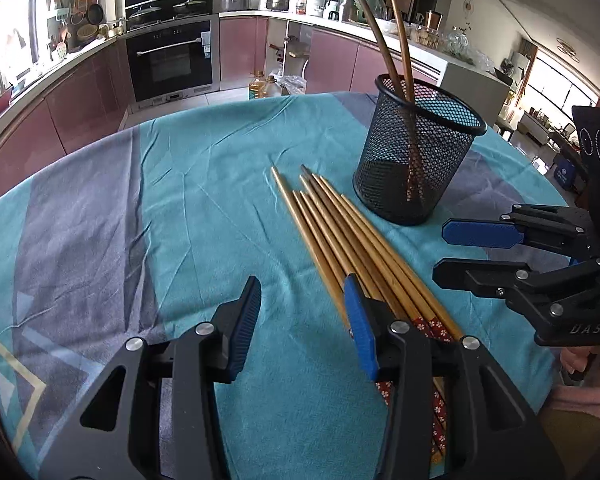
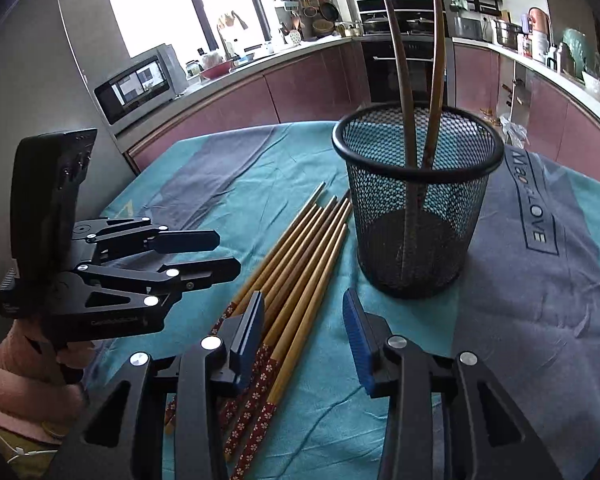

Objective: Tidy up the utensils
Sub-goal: 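Lower the chopstick into the mesh cup and open the left gripper while the right gripper releases its own, then reach the left gripper to the chopstick row and grasp one while the right gripper grasps another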

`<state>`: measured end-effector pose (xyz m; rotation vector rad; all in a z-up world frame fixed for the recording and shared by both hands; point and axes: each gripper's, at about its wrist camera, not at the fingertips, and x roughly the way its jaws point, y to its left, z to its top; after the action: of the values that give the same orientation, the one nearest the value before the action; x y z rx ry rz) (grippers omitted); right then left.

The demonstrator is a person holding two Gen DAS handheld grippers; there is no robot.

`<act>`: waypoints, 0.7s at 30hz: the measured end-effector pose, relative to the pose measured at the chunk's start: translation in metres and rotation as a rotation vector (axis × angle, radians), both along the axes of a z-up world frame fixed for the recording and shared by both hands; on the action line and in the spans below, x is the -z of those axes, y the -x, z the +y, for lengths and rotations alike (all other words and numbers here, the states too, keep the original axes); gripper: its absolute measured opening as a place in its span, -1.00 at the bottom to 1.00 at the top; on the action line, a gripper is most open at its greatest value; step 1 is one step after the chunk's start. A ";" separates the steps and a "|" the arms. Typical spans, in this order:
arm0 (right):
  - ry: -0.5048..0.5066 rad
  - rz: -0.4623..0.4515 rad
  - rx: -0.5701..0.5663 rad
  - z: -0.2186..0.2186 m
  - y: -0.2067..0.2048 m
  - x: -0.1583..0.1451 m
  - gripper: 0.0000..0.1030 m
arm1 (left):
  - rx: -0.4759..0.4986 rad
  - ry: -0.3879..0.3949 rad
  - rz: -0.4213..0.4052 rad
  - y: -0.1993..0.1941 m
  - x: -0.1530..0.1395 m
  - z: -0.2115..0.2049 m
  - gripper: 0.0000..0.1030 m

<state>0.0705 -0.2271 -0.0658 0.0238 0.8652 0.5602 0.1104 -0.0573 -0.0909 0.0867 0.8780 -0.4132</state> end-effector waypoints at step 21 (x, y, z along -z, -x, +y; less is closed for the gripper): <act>0.072 0.030 0.046 0.008 0.001 0.022 -0.44 | 0.008 -0.033 0.012 -0.004 0.014 -0.017 -0.22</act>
<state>0.0697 -0.2188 -0.0879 -0.0134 0.9111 0.4863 0.1140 -0.0745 -0.1046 0.1187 0.8967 -0.4071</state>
